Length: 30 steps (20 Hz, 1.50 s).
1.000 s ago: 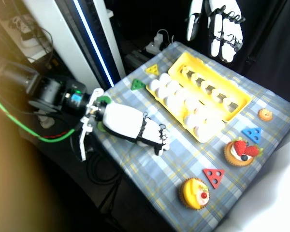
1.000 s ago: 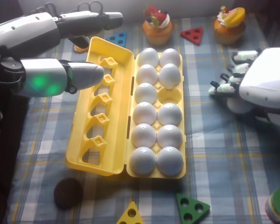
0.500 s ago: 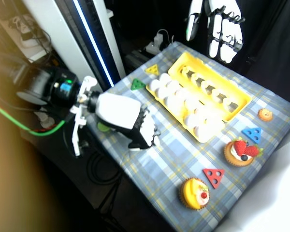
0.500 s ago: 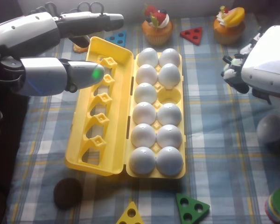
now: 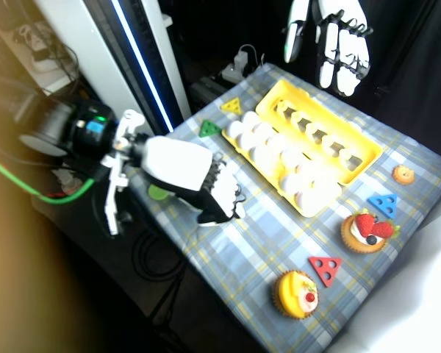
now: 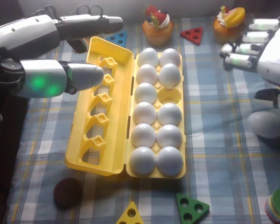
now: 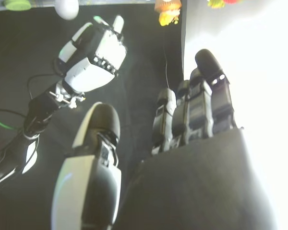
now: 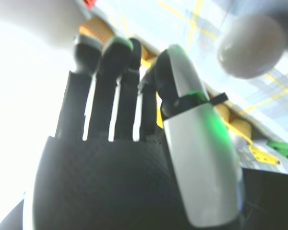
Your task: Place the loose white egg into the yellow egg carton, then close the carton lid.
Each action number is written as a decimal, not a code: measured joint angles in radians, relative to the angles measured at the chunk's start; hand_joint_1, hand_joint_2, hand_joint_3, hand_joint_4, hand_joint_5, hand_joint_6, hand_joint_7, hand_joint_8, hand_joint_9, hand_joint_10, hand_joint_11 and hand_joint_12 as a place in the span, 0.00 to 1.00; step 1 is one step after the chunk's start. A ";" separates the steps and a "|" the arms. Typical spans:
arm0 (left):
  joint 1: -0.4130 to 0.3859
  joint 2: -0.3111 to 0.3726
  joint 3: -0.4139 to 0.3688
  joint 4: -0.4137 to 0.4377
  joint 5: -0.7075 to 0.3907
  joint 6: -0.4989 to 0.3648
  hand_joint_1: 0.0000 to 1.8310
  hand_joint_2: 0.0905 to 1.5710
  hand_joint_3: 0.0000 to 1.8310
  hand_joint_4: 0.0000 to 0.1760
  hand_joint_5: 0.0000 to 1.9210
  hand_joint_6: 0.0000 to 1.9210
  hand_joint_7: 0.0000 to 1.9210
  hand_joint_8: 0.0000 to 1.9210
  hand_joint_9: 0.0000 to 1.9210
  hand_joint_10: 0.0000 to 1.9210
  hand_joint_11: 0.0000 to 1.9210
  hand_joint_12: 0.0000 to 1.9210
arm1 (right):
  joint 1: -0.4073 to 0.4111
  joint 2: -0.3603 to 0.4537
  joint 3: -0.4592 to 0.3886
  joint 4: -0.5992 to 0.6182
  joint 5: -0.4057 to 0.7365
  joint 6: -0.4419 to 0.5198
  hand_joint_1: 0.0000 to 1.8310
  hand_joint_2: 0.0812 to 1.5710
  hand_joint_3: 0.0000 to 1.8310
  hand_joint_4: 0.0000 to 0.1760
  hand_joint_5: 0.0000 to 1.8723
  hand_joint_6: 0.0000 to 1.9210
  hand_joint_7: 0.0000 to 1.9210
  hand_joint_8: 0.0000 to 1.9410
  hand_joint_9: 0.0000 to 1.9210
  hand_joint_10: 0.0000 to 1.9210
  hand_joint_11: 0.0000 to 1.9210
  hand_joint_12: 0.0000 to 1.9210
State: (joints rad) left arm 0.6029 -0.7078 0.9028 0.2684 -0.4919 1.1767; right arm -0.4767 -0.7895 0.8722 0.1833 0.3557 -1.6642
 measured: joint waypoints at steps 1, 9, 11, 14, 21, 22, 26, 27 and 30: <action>0.002 0.000 0.000 -0.002 -0.002 0.000 0.26 0.84 0.00 0.35 0.10 0.00 0.06 0.00 0.08 0.00 0.00 0.64 | 0.000 0.016 -0.015 -0.011 0.007 -0.001 0.35 0.78 0.00 0.00 0.00 0.02 0.02 0.01 0.01 0.05 0.00 0.43; 0.025 0.008 -0.002 -0.021 -0.014 0.000 0.31 0.81 0.00 0.21 0.12 0.00 0.06 0.00 0.08 0.00 0.00 0.63 | -0.014 0.078 -0.085 -0.188 -0.006 0.169 0.40 0.72 0.00 0.00 0.00 0.00 0.00 0.00 0.02 0.01 0.00 0.48; 0.026 0.012 -0.002 -0.029 -0.014 0.000 0.31 0.81 0.00 0.18 0.12 0.00 0.06 0.00 0.08 0.00 0.00 0.65 | -0.029 0.086 -0.090 -0.205 -0.034 0.190 0.40 0.74 0.00 0.00 0.00 0.00 0.01 0.00 0.02 0.01 0.00 0.40; 0.026 0.013 -0.002 -0.031 -0.016 0.000 0.30 0.82 0.00 0.15 0.12 0.00 0.06 0.00 0.08 0.00 0.00 0.63 | -0.040 0.097 -0.113 -0.233 -0.063 0.204 0.45 0.73 0.00 0.00 0.00 0.00 0.00 0.00 0.00 0.01 0.00 0.36; 0.026 0.013 -0.002 -0.034 -0.016 0.000 0.28 0.82 0.00 0.12 0.11 0.00 0.06 0.00 0.08 0.00 0.00 0.58 | -0.066 0.112 -0.123 -0.248 -0.147 0.205 0.39 0.75 0.00 0.00 0.00 0.00 0.00 0.00 0.02 0.01 0.00 0.58; 0.026 0.013 -0.002 -0.035 -0.014 0.000 0.27 0.83 0.00 0.07 0.11 0.00 0.06 0.00 0.09 0.00 0.00 0.59 | -0.066 0.111 -0.122 -0.248 -0.163 0.205 0.39 0.76 0.00 0.00 0.00 0.00 0.00 0.00 0.02 0.02 0.00 0.60; 0.026 0.013 -0.002 -0.036 -0.016 0.000 0.27 0.83 0.00 0.04 0.12 0.00 0.07 0.00 0.09 0.00 0.00 0.60 | -0.072 0.073 -0.097 -0.247 -0.188 0.205 0.45 0.73 0.00 0.00 0.02 0.01 0.04 0.01 0.06 0.05 0.00 0.66; 0.026 0.013 -0.002 -0.037 -0.014 0.000 0.27 0.83 0.00 0.04 0.12 0.00 0.07 0.00 0.09 0.00 0.00 0.60 | -0.072 0.062 -0.089 -0.248 -0.191 0.205 0.45 0.73 0.00 0.00 0.02 0.01 0.04 0.01 0.06 0.05 0.00 0.66; 0.026 0.013 -0.002 -0.037 -0.013 0.000 0.25 0.84 0.00 0.09 0.11 0.00 0.06 0.00 0.08 0.00 0.00 0.58 | -0.072 0.024 -0.055 -0.236 -0.214 0.205 0.52 0.72 0.00 0.00 0.06 0.02 0.07 0.02 0.09 0.07 0.00 0.66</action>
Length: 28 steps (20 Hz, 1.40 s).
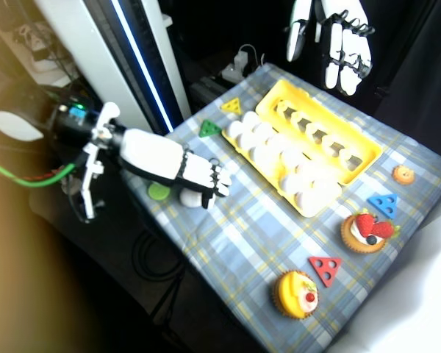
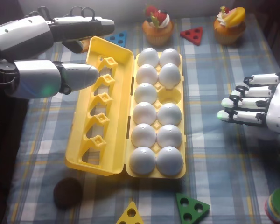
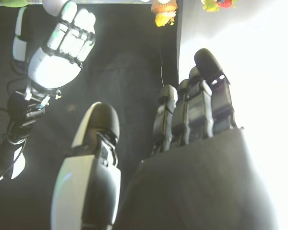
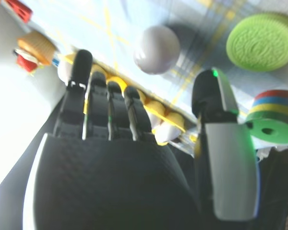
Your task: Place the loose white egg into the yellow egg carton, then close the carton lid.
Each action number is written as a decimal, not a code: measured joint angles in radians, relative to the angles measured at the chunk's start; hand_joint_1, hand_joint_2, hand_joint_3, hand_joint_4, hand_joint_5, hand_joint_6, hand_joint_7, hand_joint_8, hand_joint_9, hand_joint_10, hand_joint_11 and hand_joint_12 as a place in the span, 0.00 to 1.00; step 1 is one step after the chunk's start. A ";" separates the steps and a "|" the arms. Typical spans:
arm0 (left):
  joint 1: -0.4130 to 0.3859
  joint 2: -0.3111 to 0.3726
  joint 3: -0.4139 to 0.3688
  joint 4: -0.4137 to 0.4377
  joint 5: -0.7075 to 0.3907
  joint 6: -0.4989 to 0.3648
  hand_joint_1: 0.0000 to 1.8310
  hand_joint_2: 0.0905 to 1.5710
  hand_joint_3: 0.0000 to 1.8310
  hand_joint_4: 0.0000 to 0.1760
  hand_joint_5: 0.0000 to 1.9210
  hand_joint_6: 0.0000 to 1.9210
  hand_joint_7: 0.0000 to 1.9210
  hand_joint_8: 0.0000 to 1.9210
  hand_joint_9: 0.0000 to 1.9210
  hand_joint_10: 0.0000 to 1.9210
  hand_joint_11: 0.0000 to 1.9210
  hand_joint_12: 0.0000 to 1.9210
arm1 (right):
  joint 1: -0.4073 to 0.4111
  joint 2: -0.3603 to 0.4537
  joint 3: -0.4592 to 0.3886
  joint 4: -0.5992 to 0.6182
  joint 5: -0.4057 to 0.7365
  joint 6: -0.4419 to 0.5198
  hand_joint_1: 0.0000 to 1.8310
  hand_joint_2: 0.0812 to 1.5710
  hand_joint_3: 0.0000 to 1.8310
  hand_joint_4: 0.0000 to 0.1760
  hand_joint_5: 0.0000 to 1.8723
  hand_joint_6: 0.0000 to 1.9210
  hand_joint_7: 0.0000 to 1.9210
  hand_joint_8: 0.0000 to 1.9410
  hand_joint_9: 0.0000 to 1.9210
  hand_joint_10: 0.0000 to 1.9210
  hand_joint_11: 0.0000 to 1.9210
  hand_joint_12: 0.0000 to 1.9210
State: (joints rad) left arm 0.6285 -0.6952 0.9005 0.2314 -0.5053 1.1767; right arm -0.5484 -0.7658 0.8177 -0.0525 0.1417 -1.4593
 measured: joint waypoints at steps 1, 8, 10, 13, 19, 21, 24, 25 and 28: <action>0.000 0.000 0.000 0.000 0.000 0.000 0.25 0.84 0.00 0.09 0.11 0.00 0.06 0.00 0.08 0.00 0.00 0.58 | 0.000 -0.005 0.006 0.003 -0.005 0.000 0.52 0.72 0.00 0.00 0.06 0.02 0.07 0.02 0.09 0.07 0.00 0.66; 0.006 0.000 0.000 0.000 0.000 0.000 0.26 0.83 0.00 0.29 0.12 0.00 0.07 0.00 0.09 0.01 0.00 0.59 | 0.000 -0.027 0.031 0.016 -0.032 0.000 0.58 0.77 0.00 0.00 0.21 0.13 0.31 0.11 0.18 0.51 0.06 0.87; 0.006 0.000 0.000 -0.002 -0.001 0.000 0.28 0.83 0.00 0.26 0.12 0.00 0.07 0.00 0.09 0.00 0.00 0.59 | 0.000 -0.040 0.039 0.021 -0.018 0.002 0.65 0.80 0.01 0.00 0.28 0.68 0.41 0.71 0.31 0.72 0.24 0.93; 0.006 0.000 0.000 -0.003 -0.003 0.000 0.27 0.83 0.00 0.30 0.11 0.00 0.06 0.00 0.08 0.00 0.00 0.60 | 0.000 -0.061 0.046 0.026 0.024 0.001 0.64 0.78 0.00 0.00 0.36 0.71 0.42 0.74 0.35 0.82 0.29 0.98; 0.011 0.000 0.000 -0.003 -0.004 0.000 0.27 0.84 0.00 0.20 0.11 0.00 0.06 0.00 0.09 0.00 0.00 0.61 | 0.000 -0.060 0.047 0.039 0.048 0.002 0.73 0.78 0.00 0.00 0.32 0.74 0.40 0.73 0.36 0.83 0.31 1.00; 0.011 0.000 0.000 -0.004 -0.004 0.000 0.27 0.83 0.00 0.19 0.11 0.00 0.06 0.00 0.09 0.00 0.00 0.63 | 0.000 -0.052 0.049 0.046 0.073 0.002 0.72 0.79 0.01 0.00 0.32 0.74 0.40 0.72 0.36 0.85 0.32 1.00; 0.011 0.000 0.000 -0.005 -0.004 0.000 0.30 0.82 0.00 0.14 0.12 0.00 0.07 0.00 0.09 0.00 0.00 0.64 | 0.011 -0.050 0.062 0.060 0.115 0.002 0.63 0.79 0.00 0.00 0.36 0.73 0.40 0.75 0.35 0.84 0.32 1.00; 0.011 0.000 0.000 -0.004 -0.005 0.000 0.30 0.82 0.00 0.13 0.13 0.00 0.08 0.00 0.10 0.01 0.00 0.67 | 0.015 -0.048 0.062 0.060 0.125 0.002 0.63 0.79 0.00 0.00 0.36 0.71 0.40 0.76 0.36 0.85 0.33 1.00; 0.011 0.000 0.000 -0.005 -0.004 0.000 0.27 0.83 0.00 0.24 0.11 0.00 0.06 0.00 0.09 0.00 0.00 0.62 | 0.015 -0.039 0.060 0.061 0.143 0.002 0.63 0.80 0.00 0.00 0.34 0.72 0.41 0.77 0.35 0.84 0.32 1.00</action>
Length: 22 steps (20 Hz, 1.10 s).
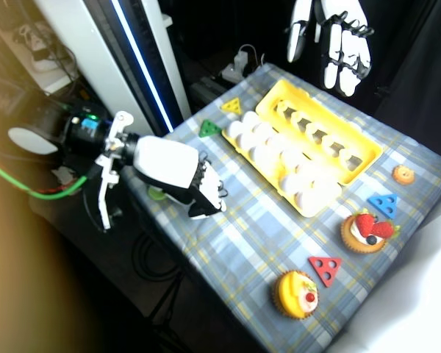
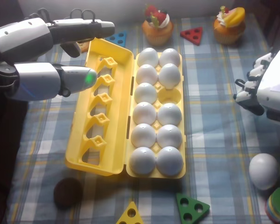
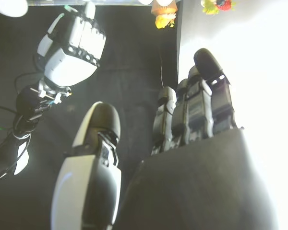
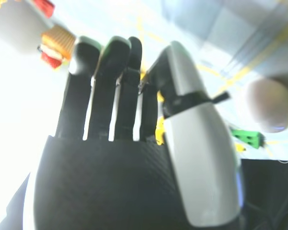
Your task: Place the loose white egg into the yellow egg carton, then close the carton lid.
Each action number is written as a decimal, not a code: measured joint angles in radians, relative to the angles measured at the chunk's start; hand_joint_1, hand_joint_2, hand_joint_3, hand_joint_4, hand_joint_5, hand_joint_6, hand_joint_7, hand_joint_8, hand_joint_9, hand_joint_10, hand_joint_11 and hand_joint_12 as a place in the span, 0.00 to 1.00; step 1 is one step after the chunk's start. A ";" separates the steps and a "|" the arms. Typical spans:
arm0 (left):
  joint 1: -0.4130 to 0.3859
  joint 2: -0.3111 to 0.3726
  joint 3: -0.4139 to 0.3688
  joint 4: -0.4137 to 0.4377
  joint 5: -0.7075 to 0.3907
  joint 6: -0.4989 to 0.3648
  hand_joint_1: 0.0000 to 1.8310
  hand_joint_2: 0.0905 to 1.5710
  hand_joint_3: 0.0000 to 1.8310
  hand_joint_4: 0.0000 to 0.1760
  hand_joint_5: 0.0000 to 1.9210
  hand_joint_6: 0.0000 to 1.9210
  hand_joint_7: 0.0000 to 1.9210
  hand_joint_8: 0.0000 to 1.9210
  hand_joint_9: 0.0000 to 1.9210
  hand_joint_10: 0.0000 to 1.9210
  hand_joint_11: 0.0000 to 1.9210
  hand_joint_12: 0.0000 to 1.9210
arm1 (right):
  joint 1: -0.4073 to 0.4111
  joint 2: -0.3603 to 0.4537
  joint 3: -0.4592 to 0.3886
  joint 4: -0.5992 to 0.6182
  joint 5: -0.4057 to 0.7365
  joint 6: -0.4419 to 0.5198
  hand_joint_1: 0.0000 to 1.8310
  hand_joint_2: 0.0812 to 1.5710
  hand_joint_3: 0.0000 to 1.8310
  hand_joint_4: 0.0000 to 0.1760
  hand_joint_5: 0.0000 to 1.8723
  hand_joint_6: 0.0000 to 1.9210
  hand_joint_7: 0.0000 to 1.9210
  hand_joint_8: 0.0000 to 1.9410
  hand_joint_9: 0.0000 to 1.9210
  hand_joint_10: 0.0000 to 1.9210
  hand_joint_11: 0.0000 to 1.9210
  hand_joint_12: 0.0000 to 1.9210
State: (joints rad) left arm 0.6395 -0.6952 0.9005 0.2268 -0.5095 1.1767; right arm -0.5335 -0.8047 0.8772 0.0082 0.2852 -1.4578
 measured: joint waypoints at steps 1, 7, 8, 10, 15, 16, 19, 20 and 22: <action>0.001 0.000 0.000 -0.001 -0.001 0.000 0.27 0.83 0.00 0.23 0.11 0.00 0.06 0.00 0.09 0.00 0.00 0.61 | 0.001 0.009 -0.003 0.005 0.005 0.000 0.64 0.80 0.00 0.00 0.32 0.74 0.42 0.75 0.34 0.83 0.29 1.00; 0.003 0.000 0.000 -0.006 -0.008 0.000 0.29 0.83 0.00 0.17 0.12 0.00 0.08 0.00 0.10 0.00 0.00 0.60 | 0.003 0.068 -0.050 0.020 0.039 0.000 0.51 0.71 0.00 0.00 0.00 0.01 0.00 0.01 0.00 0.20 0.00 0.80; 0.003 0.000 0.000 -0.006 -0.008 0.000 0.27 0.83 0.00 0.15 0.12 0.00 0.08 0.00 0.10 0.00 0.00 0.60 | 0.003 0.069 -0.051 0.021 0.041 -0.001 0.49 0.67 0.00 0.00 0.00 0.00 0.00 0.00 0.00 0.07 0.00 0.74; 0.004 0.000 0.000 -0.006 -0.007 0.000 0.29 0.83 0.00 0.16 0.12 0.00 0.07 0.00 0.09 0.00 0.00 0.56 | 0.003 0.086 -0.060 0.022 0.047 -0.001 0.46 0.65 0.00 0.00 0.00 0.00 0.00 0.00 0.00 0.00 0.00 0.70; 0.013 0.000 0.000 -0.010 -0.014 0.000 0.31 0.81 0.00 0.12 0.14 0.00 0.09 0.00 0.11 0.01 0.00 0.63 | -0.009 0.124 -0.104 0.006 0.042 -0.001 0.46 0.66 0.00 0.00 0.00 0.00 0.00 0.00 0.00 0.00 0.00 0.55; 0.014 0.000 0.000 -0.015 -0.016 0.000 0.30 0.82 0.00 0.16 0.13 0.00 0.09 0.00 0.11 0.01 0.00 0.64 | -0.021 0.139 -0.122 -0.005 0.047 0.000 0.47 0.67 0.00 0.00 0.00 0.00 0.00 0.00 0.00 0.00 0.00 0.55; 0.016 0.000 0.000 -0.022 -0.016 0.000 0.30 0.82 0.00 0.13 0.13 0.00 0.09 0.00 0.11 0.00 0.00 0.65 | -0.041 0.161 -0.134 -0.221 0.052 0.254 0.43 0.70 0.00 0.09 0.00 0.00 0.00 0.00 0.00 0.00 0.00 0.33; 0.017 0.000 0.000 -0.024 -0.019 0.000 0.30 0.82 0.00 0.17 0.12 0.00 0.08 0.00 0.11 0.00 0.00 0.65 | -0.046 0.161 -0.126 -0.315 0.050 0.377 0.45 0.71 0.00 0.05 0.00 0.00 0.00 0.00 0.00 0.00 0.00 0.13; 0.017 0.000 0.000 -0.030 -0.019 0.000 0.30 0.83 0.00 0.17 0.11 0.00 0.07 0.00 0.09 0.00 0.00 0.63 | -0.046 0.161 -0.122 -0.422 0.043 0.496 0.48 0.70 0.00 0.00 0.00 0.00 0.00 0.00 0.00 0.00 0.00 0.00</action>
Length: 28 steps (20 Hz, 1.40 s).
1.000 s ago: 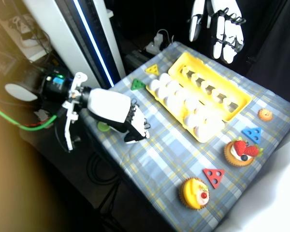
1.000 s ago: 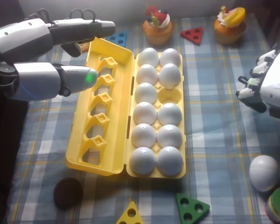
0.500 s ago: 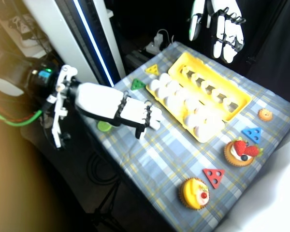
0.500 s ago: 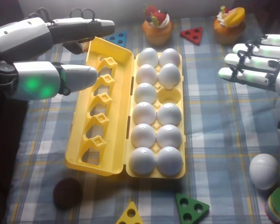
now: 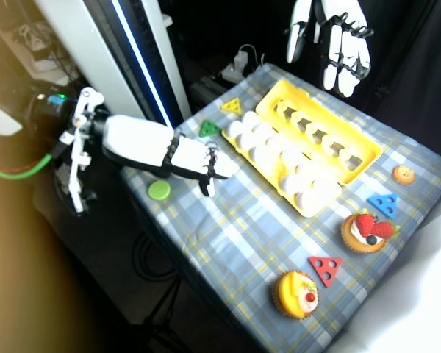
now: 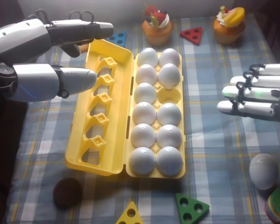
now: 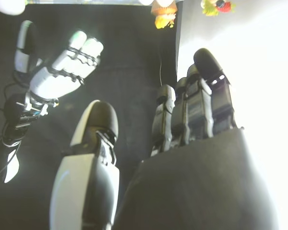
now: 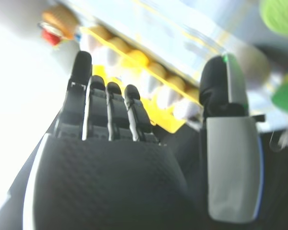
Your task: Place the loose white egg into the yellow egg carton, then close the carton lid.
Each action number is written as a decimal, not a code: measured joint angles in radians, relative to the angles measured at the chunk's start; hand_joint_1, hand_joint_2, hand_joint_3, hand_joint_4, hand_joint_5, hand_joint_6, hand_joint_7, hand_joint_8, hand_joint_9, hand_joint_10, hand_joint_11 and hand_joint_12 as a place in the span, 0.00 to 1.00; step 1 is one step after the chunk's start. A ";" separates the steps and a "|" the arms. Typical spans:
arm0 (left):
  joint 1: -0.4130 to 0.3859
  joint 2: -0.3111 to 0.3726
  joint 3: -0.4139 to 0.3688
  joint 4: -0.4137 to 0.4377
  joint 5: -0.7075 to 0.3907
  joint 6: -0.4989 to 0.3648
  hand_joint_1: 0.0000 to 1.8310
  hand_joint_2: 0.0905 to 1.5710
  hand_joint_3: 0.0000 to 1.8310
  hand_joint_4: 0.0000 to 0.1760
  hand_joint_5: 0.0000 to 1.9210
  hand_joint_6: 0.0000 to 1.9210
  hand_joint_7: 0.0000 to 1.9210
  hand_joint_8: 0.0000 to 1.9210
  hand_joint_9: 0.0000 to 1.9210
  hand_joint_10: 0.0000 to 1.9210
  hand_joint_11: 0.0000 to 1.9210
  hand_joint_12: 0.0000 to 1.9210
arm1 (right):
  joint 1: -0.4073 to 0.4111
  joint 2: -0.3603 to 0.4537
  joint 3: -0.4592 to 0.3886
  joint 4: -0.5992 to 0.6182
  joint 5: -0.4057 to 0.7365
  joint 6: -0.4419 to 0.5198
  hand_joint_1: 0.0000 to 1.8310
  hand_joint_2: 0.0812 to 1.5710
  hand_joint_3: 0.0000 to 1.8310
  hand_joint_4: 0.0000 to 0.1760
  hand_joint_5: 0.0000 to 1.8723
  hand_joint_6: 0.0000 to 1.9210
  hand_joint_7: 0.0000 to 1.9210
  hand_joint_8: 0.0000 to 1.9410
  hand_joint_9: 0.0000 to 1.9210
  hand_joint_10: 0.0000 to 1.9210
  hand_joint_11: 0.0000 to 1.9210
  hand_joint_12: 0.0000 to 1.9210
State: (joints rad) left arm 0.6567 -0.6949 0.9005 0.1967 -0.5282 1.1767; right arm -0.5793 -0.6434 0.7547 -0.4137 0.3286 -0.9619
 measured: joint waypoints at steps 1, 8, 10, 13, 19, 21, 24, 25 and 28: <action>0.000 0.000 0.000 0.000 0.000 0.000 0.31 0.82 0.00 0.15 0.11 0.00 0.07 0.00 0.09 0.00 0.00 0.63 | 0.000 -0.001 0.000 -0.046 0.003 0.046 0.51 0.71 0.00 0.00 0.00 0.00 0.00 0.00 0.00 0.00 0.02 0.01; 0.001 0.000 0.000 -0.003 -0.001 0.000 0.31 0.81 0.00 0.18 0.11 0.00 0.08 0.00 0.10 0.00 0.00 0.64 | 0.000 -0.031 0.017 -0.361 -0.003 0.367 0.57 0.67 0.00 0.00 0.00 0.00 0.01 0.00 0.05 0.02 0.00 0.58; 0.001 0.000 0.000 -0.005 -0.001 0.000 0.30 0.82 0.00 0.26 0.10 0.00 0.07 0.00 0.09 0.00 0.00 0.59 | 0.000 -0.037 0.021 -0.439 -0.012 0.446 0.57 0.67 0.00 0.00 0.01 0.00 0.02 0.00 0.06 0.03 0.00 0.54; 0.001 0.000 0.000 -0.005 -0.001 0.000 0.31 0.81 0.00 0.24 0.10 0.00 0.07 0.00 0.10 0.01 0.00 0.58 | 0.000 -0.050 0.028 -0.527 -0.016 0.536 0.55 0.68 0.00 0.00 0.03 0.01 0.05 0.00 0.08 0.04 0.00 0.60; 0.008 0.000 0.000 -0.006 -0.002 0.000 0.31 0.82 0.00 0.23 0.10 0.00 0.08 0.00 0.11 0.00 0.00 0.63 | -0.022 -0.080 0.055 -0.655 -0.019 0.671 0.52 0.70 0.00 0.00 0.10 0.03 0.12 0.01 0.12 0.08 0.00 0.66; 0.008 0.000 -0.002 -0.006 -0.001 0.000 0.31 0.83 0.00 0.20 0.11 0.00 0.08 0.00 0.11 0.00 0.00 0.60 | -0.039 -0.103 0.069 -0.655 -0.025 0.678 0.55 0.72 0.00 0.00 0.16 0.06 0.19 0.01 0.13 0.18 0.00 0.72; 0.008 0.000 -0.002 -0.005 -0.004 0.000 0.30 0.82 0.00 0.23 0.11 0.00 0.08 0.00 0.10 0.00 0.00 0.63 | -0.047 -0.129 0.090 -0.633 0.001 0.690 0.62 0.77 0.00 0.00 0.33 0.65 0.41 0.54 0.22 0.63 0.07 0.97; 0.008 0.000 -0.002 -0.005 -0.003 0.000 0.29 0.83 0.00 0.32 0.09 0.00 0.07 0.00 0.10 0.00 0.00 0.63 | -0.047 -0.142 0.100 -0.626 0.013 0.692 0.66 0.73 0.00 0.00 0.42 0.62 0.49 0.57 0.33 0.70 0.15 0.99; 0.009 0.000 -0.001 -0.006 -0.003 0.000 0.30 0.83 0.00 0.34 0.09 0.00 0.06 0.00 0.08 0.00 0.00 0.52 | -0.041 -0.177 0.133 -0.598 0.050 0.684 0.66 0.74 0.00 0.00 0.40 0.66 0.47 0.65 0.37 0.80 0.22 1.00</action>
State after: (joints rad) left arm 0.6659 -0.6952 0.8993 0.1902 -0.5316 1.1767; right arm -0.6205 -0.8204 0.8875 -1.0115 0.3790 -0.2779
